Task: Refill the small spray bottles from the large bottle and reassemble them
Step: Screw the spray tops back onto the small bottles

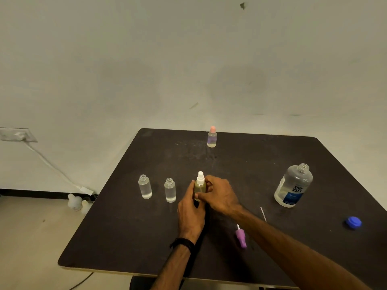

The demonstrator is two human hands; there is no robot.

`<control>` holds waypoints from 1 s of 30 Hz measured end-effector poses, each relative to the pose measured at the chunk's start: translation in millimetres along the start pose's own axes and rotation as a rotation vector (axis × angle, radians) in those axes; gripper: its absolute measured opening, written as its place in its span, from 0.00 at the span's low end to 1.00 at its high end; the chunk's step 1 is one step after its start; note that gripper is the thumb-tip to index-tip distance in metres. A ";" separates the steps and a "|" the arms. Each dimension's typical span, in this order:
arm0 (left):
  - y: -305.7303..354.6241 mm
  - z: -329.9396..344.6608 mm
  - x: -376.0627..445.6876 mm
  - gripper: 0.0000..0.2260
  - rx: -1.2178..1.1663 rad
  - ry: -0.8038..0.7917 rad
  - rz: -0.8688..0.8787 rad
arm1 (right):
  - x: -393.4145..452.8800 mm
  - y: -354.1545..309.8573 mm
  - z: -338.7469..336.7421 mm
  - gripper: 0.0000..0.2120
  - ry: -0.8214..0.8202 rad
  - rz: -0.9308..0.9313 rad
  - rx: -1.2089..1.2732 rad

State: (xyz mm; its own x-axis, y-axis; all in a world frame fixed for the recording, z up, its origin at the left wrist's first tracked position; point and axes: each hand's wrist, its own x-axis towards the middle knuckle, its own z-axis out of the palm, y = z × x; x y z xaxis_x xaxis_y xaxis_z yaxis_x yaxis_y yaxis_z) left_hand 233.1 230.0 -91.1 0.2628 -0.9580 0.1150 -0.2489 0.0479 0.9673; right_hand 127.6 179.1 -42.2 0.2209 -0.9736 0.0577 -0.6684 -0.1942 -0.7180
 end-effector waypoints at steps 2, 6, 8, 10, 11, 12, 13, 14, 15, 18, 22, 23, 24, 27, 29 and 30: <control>8.8 5.5 0.6 0.24 0.004 0.012 0.014 | 8.0 4.0 0.1 0.12 0.056 0.009 -0.011; 22.3 19.7 19.7 0.28 0.046 -0.038 0.055 | 37.0 12.6 -4.9 0.08 0.181 0.030 -0.017; 27.7 24.9 36.2 0.28 0.052 -0.071 0.035 | 54.2 16.5 -7.8 0.08 0.208 0.048 -0.014; 30.0 28.6 53.6 0.28 0.015 -0.089 -0.005 | 72.0 18.4 -9.2 0.08 0.209 0.064 0.013; 29.4 31.8 63.4 0.27 -0.010 -0.098 -0.025 | 82.0 19.5 -9.7 0.08 0.212 0.069 0.029; 28.0 34.8 72.7 0.27 -0.036 -0.107 -0.041 | 91.9 21.0 -9.3 0.08 0.220 0.075 0.046; 26.0 38.4 83.7 0.28 -0.055 -0.108 -0.056 | 102.3 23.1 -8.9 0.08 0.229 0.081 0.068; 22.8 42.2 95.1 0.28 -0.072 -0.104 -0.070 | 112.7 25.5 -7.8 0.08 0.234 0.088 0.092; 19.4 45.3 104.9 0.28 -0.090 -0.104 -0.082 | 121.2 27.5 -6.5 0.07 0.232 0.094 0.117; 9.9 55.0 136.2 0.28 -0.144 -0.074 -0.107 | 151.0 33.1 -3.0 0.04 0.240 0.097 0.172; -2.9 65.8 169.5 0.30 -0.178 -0.046 -0.114 | 184.2 35.9 2.1 0.07 0.266 0.065 0.187; -6.7 68.7 177.0 0.30 -0.184 -0.039 -0.115 | 191.3 37.0 3.8 0.08 0.265 0.056 0.179; -10.0 71.4 183.5 0.30 -0.189 -0.031 -0.115 | 198.1 38.0 5.1 0.08 0.259 0.047 0.167; -12.5 76.1 200.0 0.30 -0.186 -0.019 -0.105 | 216.3 40.4 6.6 0.10 0.260 0.016 0.085; -14.4 78.3 209.9 0.30 -0.176 -0.016 -0.108 | 228.3 43.4 7.8 0.11 0.277 0.010 0.051; -14.3 78.8 214.4 0.30 -0.168 -0.021 -0.110 | 233.0 43.9 8.1 0.11 0.286 0.012 0.044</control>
State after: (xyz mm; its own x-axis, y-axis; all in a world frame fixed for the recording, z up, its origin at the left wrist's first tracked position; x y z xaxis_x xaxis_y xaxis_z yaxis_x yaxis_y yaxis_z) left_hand 219.6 1.6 -98.0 0.2603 -0.9655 0.0040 -0.0607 -0.0123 0.9981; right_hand 155.5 -55.3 -65.9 -0.0002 -0.9714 0.2374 -0.6369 -0.1829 -0.7490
